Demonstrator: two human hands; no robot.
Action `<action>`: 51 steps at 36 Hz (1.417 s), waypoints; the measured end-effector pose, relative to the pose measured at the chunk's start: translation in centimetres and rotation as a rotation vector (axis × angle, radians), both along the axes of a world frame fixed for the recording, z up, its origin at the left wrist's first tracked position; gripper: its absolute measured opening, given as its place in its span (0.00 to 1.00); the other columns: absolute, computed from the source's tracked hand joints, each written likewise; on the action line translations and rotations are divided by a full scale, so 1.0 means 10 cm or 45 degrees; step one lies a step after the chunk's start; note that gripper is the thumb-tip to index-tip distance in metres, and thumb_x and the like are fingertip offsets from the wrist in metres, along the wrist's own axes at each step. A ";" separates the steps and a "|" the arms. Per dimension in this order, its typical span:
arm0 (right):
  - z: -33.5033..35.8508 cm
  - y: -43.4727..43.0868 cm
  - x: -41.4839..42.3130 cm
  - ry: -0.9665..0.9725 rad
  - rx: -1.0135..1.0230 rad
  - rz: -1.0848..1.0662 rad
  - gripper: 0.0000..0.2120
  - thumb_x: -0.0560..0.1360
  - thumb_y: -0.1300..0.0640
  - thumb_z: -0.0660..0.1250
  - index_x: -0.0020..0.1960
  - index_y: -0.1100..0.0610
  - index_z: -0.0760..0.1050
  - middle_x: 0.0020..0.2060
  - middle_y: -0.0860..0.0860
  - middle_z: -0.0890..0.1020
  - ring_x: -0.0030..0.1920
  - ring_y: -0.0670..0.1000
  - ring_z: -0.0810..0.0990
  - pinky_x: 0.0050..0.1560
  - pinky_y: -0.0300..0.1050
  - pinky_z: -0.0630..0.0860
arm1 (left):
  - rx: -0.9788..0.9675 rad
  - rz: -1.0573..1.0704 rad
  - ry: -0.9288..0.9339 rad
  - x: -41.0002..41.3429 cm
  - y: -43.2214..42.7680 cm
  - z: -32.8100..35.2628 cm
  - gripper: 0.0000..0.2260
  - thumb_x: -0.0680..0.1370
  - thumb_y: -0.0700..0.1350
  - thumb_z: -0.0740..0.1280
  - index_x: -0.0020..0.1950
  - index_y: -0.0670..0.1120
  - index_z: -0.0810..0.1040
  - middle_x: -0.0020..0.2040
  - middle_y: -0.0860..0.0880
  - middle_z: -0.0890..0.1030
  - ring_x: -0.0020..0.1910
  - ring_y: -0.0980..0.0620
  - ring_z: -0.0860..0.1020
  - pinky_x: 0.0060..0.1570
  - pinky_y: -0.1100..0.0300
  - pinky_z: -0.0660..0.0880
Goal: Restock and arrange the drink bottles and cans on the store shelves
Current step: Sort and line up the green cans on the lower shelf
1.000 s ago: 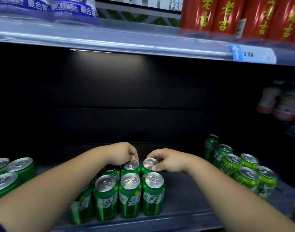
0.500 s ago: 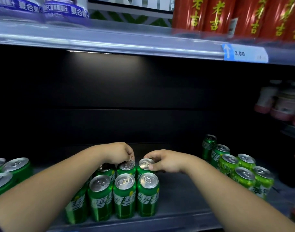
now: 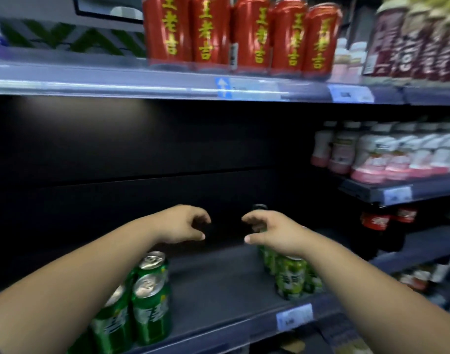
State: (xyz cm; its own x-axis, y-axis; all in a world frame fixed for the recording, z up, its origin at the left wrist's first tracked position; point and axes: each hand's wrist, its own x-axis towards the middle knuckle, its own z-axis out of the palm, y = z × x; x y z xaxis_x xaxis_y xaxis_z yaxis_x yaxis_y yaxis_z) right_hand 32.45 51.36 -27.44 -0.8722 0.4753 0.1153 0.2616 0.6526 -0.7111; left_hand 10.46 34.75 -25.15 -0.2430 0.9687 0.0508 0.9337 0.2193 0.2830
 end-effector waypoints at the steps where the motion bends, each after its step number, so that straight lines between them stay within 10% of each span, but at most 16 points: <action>1: 0.01 0.08 0.13 0.007 0.036 -0.054 0.25 0.73 0.55 0.77 0.68 0.52 0.76 0.62 0.45 0.79 0.64 0.47 0.78 0.67 0.48 0.75 | 0.014 -0.016 0.012 0.08 0.11 0.01 0.19 0.74 0.49 0.74 0.65 0.52 0.78 0.57 0.54 0.80 0.53 0.55 0.78 0.56 0.62 0.74; 19: -0.01 0.67 0.43 -0.148 0.220 -0.485 0.30 0.70 0.42 0.75 0.70 0.46 0.73 0.66 0.47 0.77 0.60 0.49 0.79 0.60 0.49 0.78 | -0.015 -0.212 0.177 0.30 1.47 -0.08 0.26 0.77 0.49 0.71 0.74 0.52 0.69 0.68 0.48 0.74 0.61 0.50 0.75 0.58 0.62 0.70; 29: -0.17 0.88 -0.08 -0.361 0.282 -0.575 0.35 0.68 0.36 0.73 0.71 0.46 0.71 0.65 0.47 0.78 0.61 0.52 0.79 0.60 0.51 0.78 | 0.012 -0.294 -0.007 -0.02 2.02 -0.24 0.25 0.67 0.60 0.72 0.62 0.52 0.77 0.55 0.53 0.81 0.51 0.55 0.79 0.55 0.55 0.76; 35: -0.28 0.98 -0.33 -0.437 0.256 -0.628 0.42 0.66 0.32 0.73 0.75 0.49 0.68 0.69 0.47 0.76 0.66 0.53 0.77 0.63 0.51 0.75 | -0.010 -0.313 -0.064 -0.20 2.34 -0.45 0.36 0.71 0.48 0.77 0.76 0.50 0.66 0.69 0.47 0.74 0.65 0.51 0.74 0.65 0.59 0.70; 51: -0.36 1.02 -0.45 -0.400 0.194 -0.734 0.27 0.58 0.34 0.79 0.53 0.44 0.79 0.44 0.42 0.83 0.44 0.46 0.82 0.44 0.45 0.80 | 0.016 -0.337 -0.431 -0.33 2.60 -0.71 0.31 0.67 0.39 0.79 0.68 0.49 0.75 0.59 0.49 0.81 0.57 0.52 0.80 0.60 0.56 0.77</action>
State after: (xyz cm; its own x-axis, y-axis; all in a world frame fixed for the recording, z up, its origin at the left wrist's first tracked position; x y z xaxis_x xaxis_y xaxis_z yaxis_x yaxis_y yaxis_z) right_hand 27.98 61.58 -31.02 -0.4873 0.8733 0.0001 0.7775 0.4339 -0.4551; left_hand 7.13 60.70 -32.28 0.0089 0.9997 0.0232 0.8114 -0.0208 0.5842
